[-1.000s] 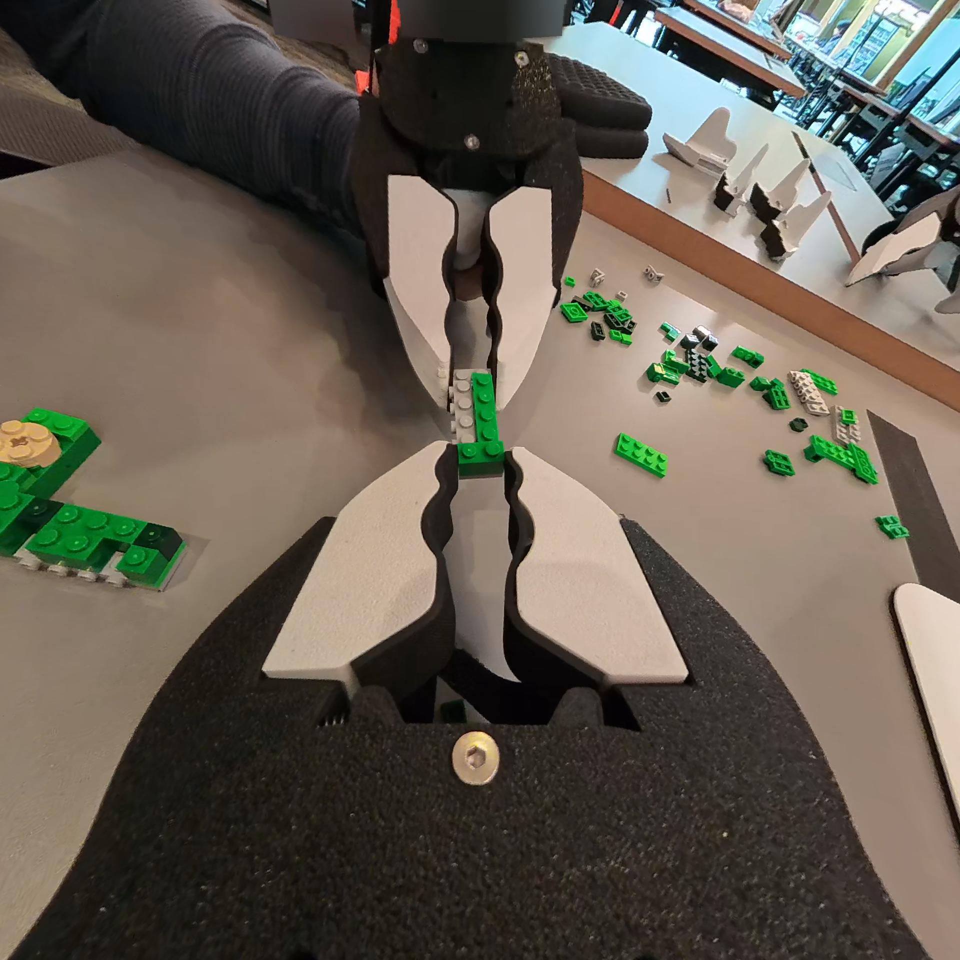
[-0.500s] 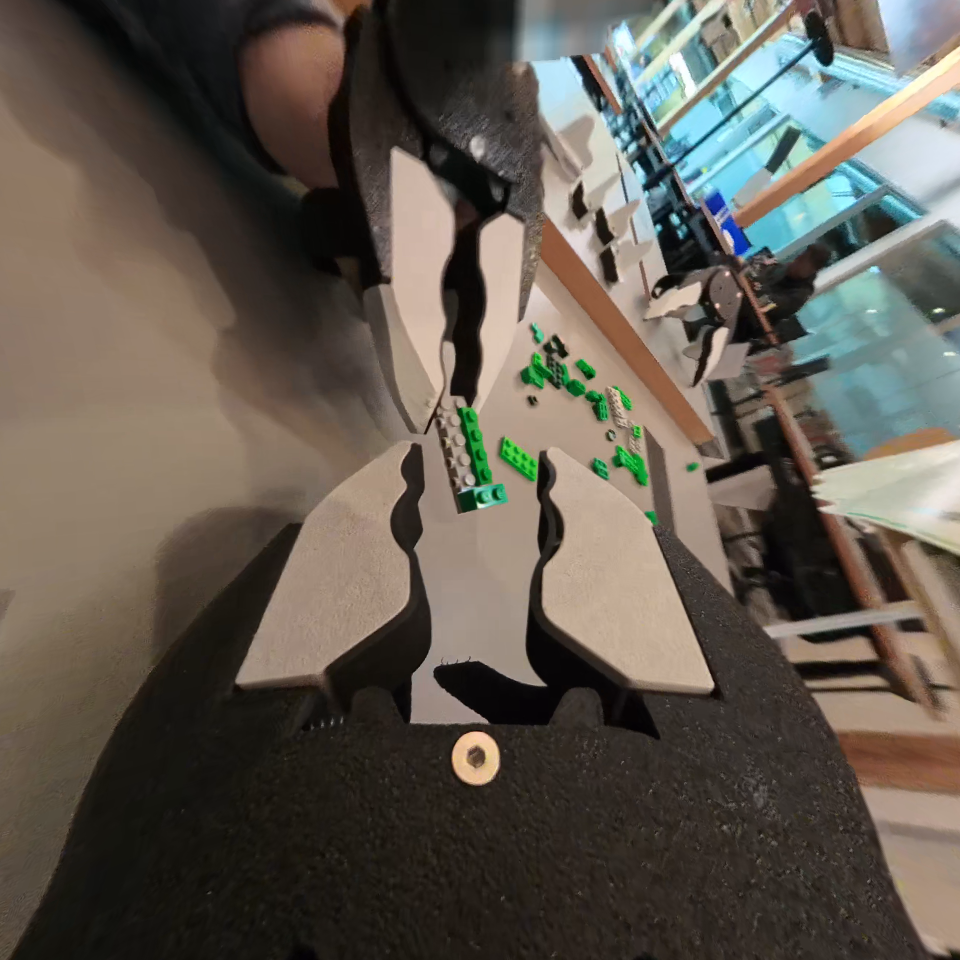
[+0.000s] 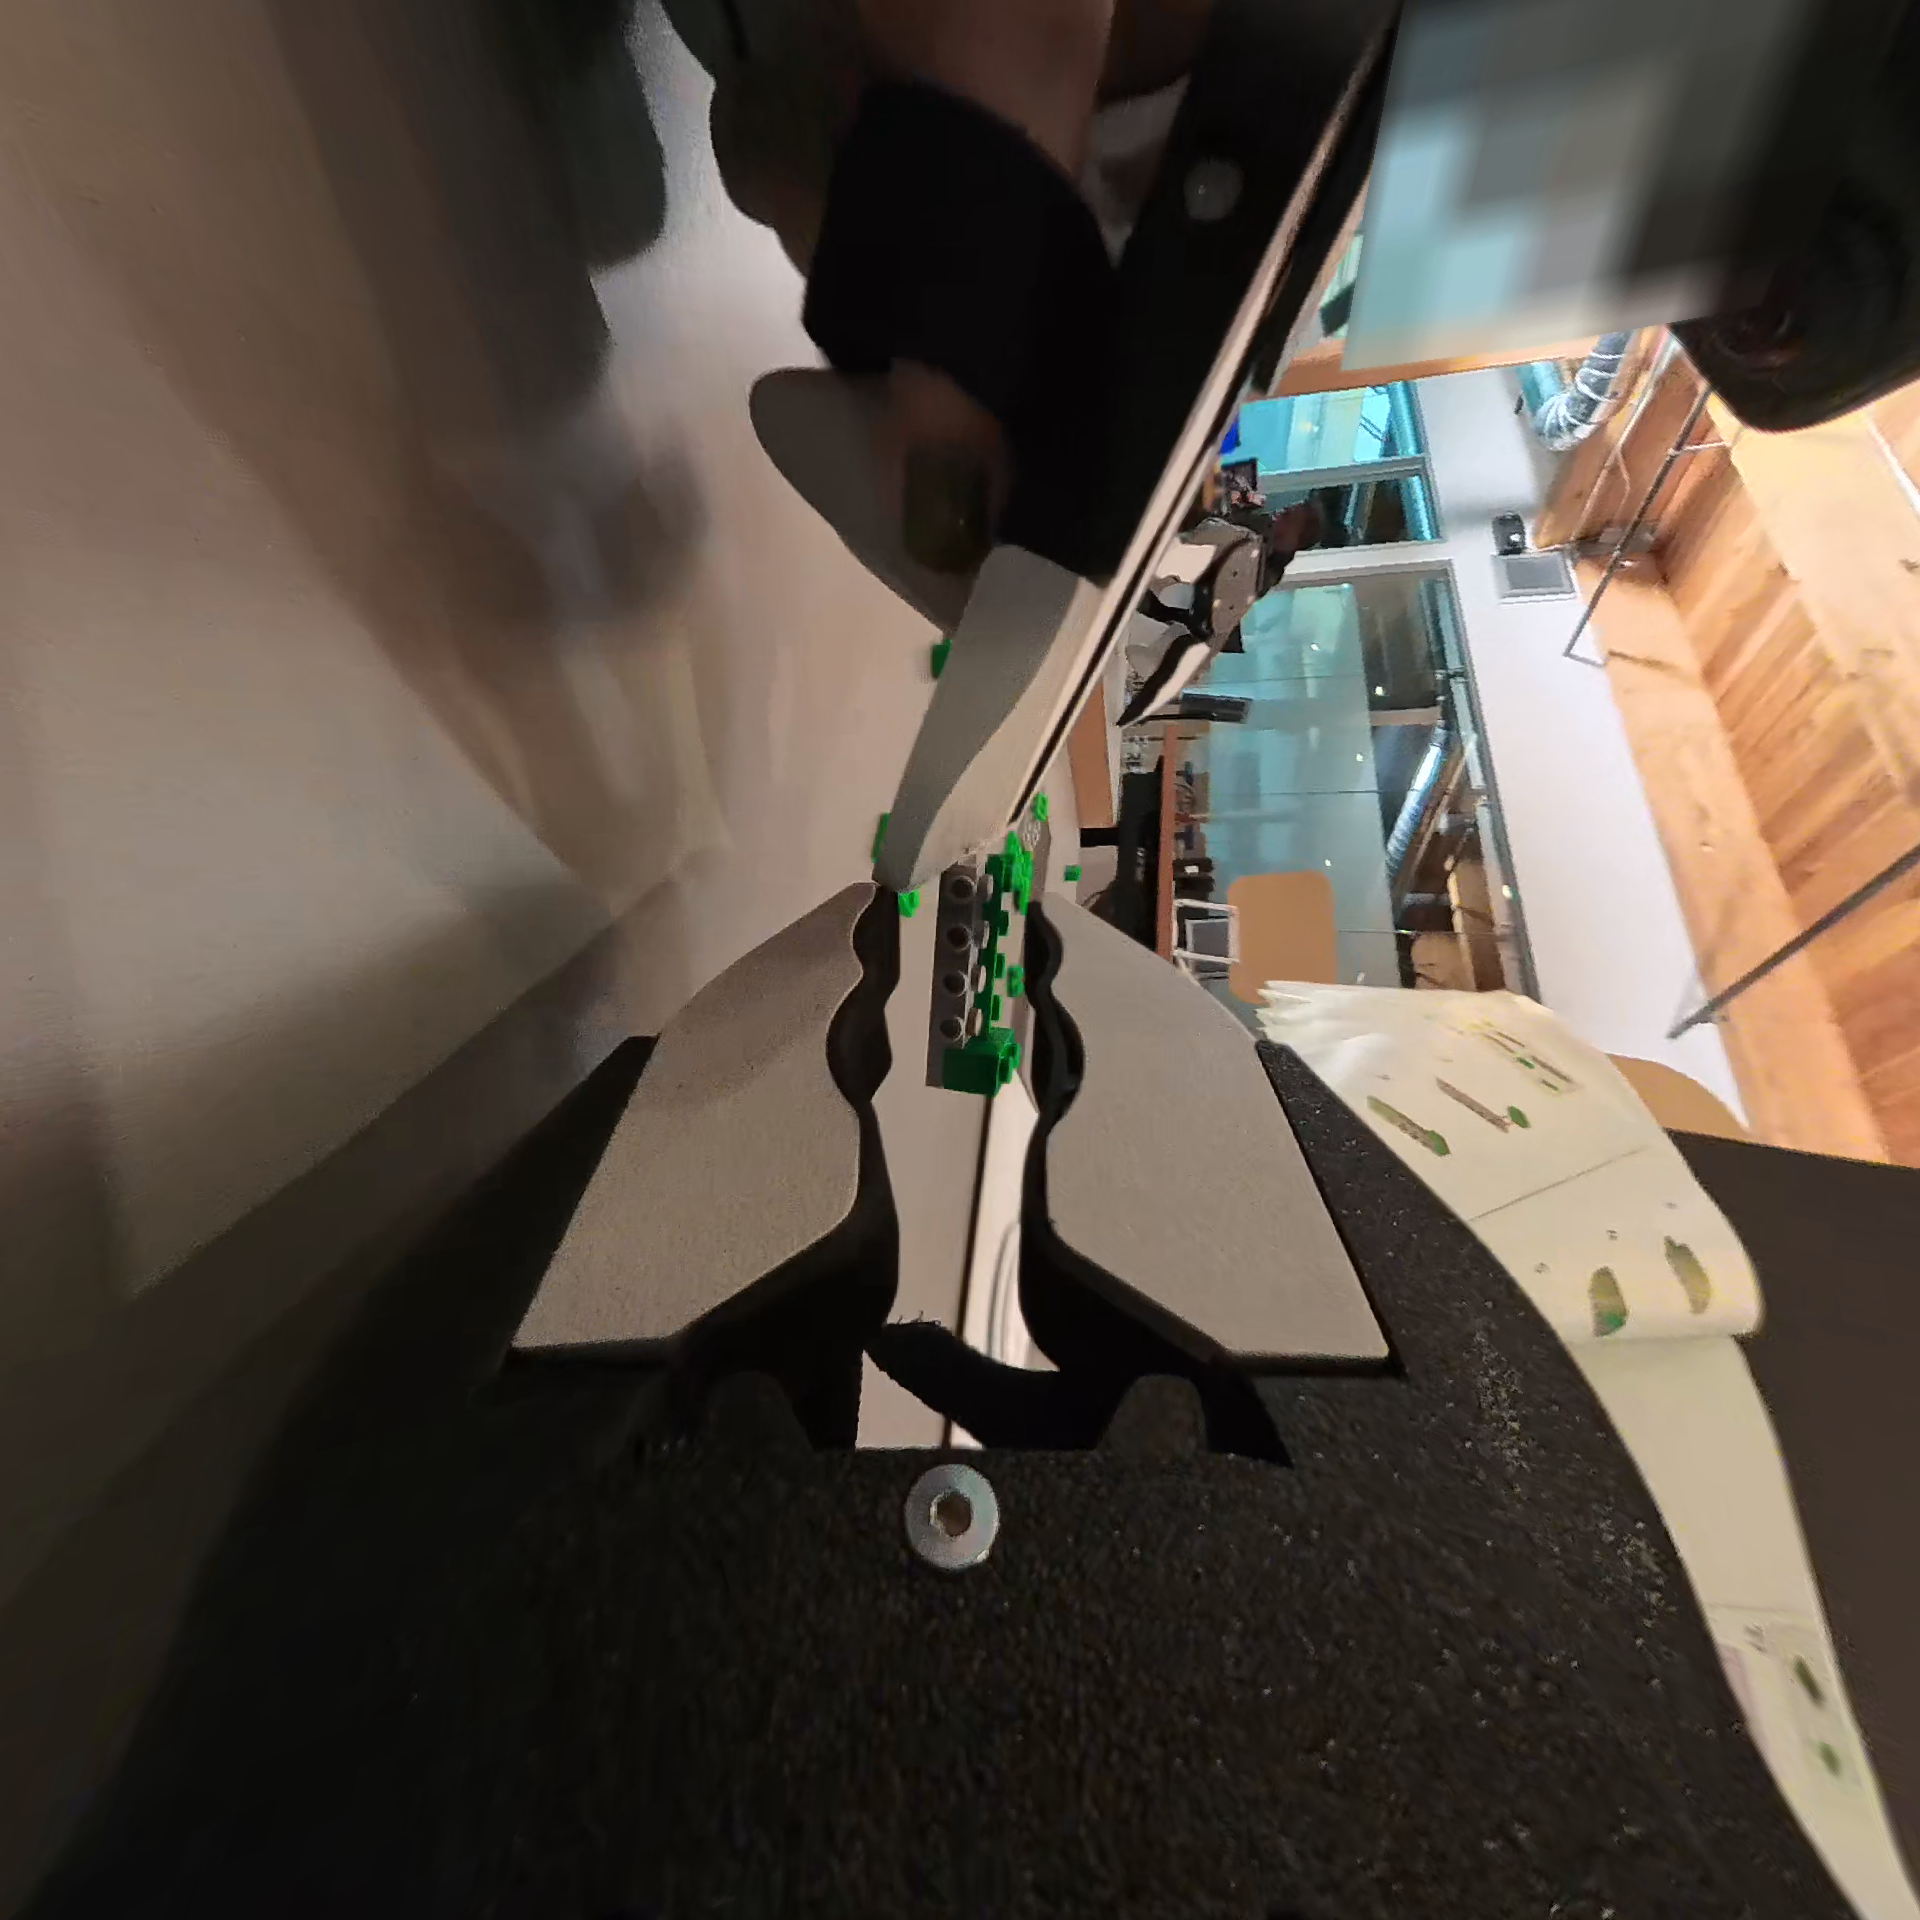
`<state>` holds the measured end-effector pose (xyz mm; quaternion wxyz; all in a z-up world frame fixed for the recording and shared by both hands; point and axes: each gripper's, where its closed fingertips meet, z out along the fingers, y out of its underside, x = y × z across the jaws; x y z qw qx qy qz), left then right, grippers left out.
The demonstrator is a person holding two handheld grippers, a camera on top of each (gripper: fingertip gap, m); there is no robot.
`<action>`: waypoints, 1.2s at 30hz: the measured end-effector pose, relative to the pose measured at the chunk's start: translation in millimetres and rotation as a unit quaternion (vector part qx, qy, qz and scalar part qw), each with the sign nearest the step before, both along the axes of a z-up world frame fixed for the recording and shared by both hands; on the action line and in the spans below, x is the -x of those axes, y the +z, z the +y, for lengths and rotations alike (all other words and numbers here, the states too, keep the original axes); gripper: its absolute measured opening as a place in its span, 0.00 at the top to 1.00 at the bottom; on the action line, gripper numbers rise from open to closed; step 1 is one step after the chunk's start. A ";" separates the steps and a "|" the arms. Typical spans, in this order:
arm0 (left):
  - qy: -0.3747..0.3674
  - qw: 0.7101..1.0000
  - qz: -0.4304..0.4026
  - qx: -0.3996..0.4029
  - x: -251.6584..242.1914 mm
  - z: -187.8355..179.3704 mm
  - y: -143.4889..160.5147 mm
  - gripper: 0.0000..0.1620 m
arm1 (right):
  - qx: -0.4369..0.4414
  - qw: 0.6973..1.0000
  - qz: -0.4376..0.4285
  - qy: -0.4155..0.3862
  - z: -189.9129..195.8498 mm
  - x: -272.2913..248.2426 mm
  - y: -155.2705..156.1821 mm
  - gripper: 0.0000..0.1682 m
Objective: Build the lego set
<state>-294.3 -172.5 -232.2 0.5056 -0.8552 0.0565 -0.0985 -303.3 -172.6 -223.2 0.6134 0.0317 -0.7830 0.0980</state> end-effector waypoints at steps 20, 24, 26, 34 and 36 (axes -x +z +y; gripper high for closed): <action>-0.002 1.000 -0.011 0.004 -3.6 0.7 -1.0 0.90 | -0.079 0.996 0.051 -0.010 4.5 1.7 0.2 0.94; 0.012 1.000 -0.006 0.001 1.6 0.4 0.0 0.90 | -0.093 0.993 0.067 -0.003 2.7 0.9 2.0 0.94; 0.011 1.000 -0.002 -0.001 2.5 -0.3 0.8 0.90 | -0.097 0.993 0.073 -0.001 1.8 0.5 1.9 0.95; 0.010 1.000 0.001 -0.009 1.9 -0.2 4.2 0.90 | -0.042 0.996 0.076 0.001 0.9 -0.8 11.7 0.89; 0.006 1.000 -0.002 -0.007 1.0 -0.3 3.6 0.90 | -0.034 0.997 0.065 -0.012 3.9 1.7 11.1 0.86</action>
